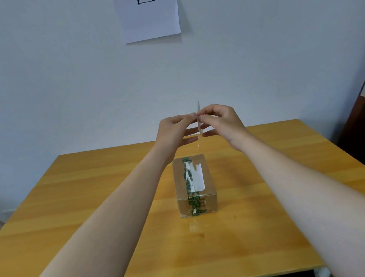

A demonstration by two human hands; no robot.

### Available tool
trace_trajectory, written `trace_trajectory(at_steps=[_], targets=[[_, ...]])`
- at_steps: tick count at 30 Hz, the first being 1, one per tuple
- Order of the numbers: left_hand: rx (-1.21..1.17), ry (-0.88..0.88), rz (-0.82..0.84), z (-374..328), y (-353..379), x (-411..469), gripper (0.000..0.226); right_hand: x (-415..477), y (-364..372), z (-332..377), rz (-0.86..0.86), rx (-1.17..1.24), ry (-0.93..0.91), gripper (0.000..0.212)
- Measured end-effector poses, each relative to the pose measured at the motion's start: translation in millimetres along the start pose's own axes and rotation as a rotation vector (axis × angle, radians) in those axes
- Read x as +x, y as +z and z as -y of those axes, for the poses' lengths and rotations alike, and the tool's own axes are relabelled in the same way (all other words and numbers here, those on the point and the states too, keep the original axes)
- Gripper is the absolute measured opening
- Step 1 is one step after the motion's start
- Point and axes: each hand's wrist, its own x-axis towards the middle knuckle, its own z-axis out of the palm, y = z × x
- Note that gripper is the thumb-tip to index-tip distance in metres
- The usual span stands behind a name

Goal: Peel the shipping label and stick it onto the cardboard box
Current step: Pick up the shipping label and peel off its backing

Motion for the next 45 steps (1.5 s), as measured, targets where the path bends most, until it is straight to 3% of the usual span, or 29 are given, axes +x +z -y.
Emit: trace_trajectory(at_steps=[20,45], targets=[[0.0,0.02,-0.054,5.6,-4.1,7.7,0.024,5.3,3.1,-3.3,0.046,0.015,-0.022,0.012],[0.022,-0.001,-0.073,5.8,-4.5,8.3,0.026,8.7,4.9,-9.0,-0.024,0.002,0.006,0.009]])
